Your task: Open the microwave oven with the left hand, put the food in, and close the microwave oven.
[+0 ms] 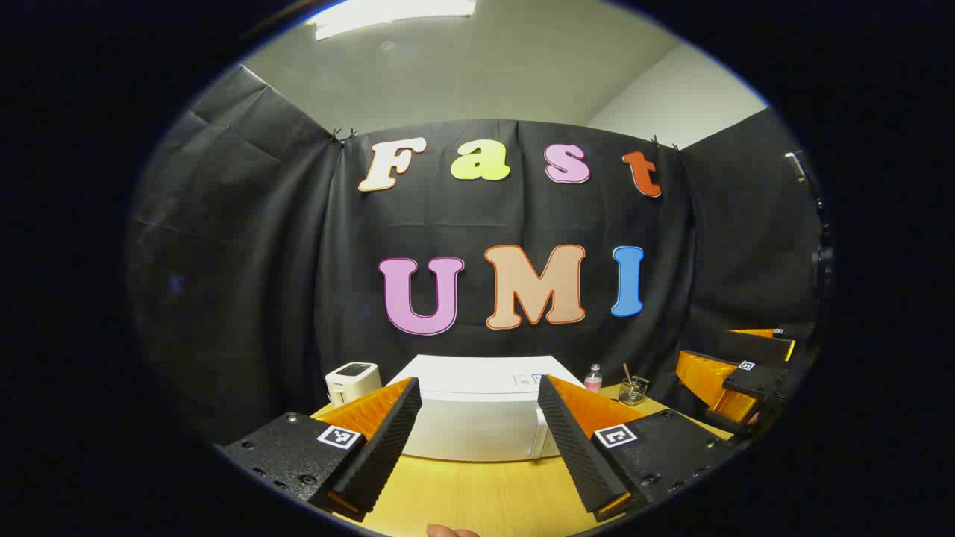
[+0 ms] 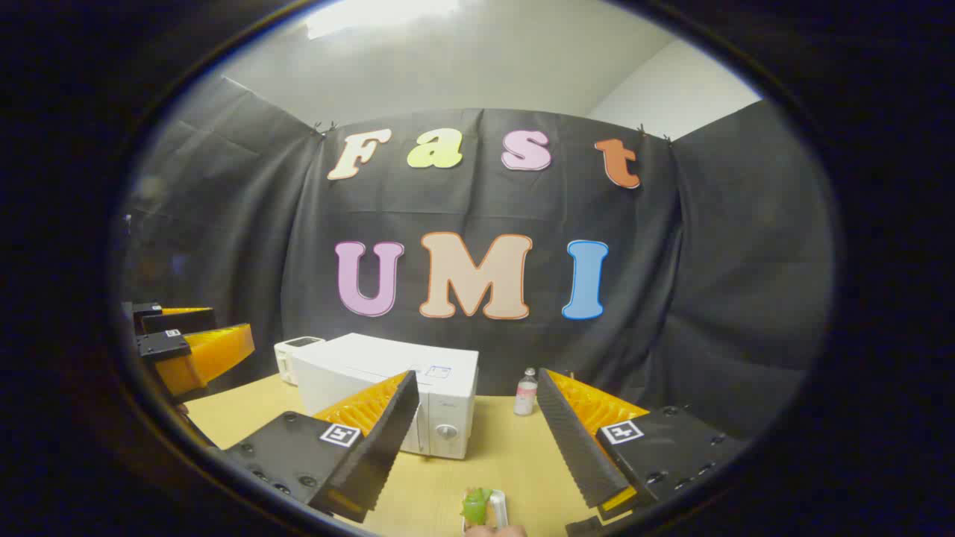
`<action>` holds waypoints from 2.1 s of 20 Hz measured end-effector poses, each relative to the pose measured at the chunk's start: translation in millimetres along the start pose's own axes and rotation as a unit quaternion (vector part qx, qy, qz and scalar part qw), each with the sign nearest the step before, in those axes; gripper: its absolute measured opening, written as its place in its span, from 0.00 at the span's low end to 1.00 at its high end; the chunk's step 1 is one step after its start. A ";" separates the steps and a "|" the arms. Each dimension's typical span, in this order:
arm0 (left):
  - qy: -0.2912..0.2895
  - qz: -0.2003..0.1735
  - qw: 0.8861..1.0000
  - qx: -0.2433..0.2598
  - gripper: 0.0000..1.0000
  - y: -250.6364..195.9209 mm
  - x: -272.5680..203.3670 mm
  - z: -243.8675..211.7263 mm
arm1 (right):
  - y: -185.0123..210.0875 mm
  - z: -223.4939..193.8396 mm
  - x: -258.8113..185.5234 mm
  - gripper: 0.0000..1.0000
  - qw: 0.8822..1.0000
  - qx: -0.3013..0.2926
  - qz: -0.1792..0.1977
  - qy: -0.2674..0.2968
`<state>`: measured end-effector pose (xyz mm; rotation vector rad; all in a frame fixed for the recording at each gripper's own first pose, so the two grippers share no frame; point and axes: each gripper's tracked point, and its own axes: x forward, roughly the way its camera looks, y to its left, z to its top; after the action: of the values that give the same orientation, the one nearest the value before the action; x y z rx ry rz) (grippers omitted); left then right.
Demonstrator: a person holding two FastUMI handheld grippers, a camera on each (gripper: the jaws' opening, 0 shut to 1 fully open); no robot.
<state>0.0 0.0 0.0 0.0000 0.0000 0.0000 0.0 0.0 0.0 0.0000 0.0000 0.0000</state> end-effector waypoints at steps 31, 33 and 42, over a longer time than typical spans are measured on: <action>0.004 -0.013 0.999 0.040 0.97 -12.7 21.2 -26.4 | -11.0 -12.2 4.9 0.97 1.000 0.000 -0.002 0.010; 0.017 -0.017 0.999 0.039 0.97 -19.1 28.5 -45.1 | -11.9 -20.1 2.0 0.97 1.000 -0.001 -0.002 0.015; 0.044 -0.088 0.995 0.018 0.97 -91.9 101.9 -124.6 | -35.8 -15.1 -10.7 0.96 1.000 -0.016 -0.022 -0.003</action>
<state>101.9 -91.9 -124.6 0.0367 0.0884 -0.1754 -10.7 -35.8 -15.1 -0.0318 -0.0059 -0.0437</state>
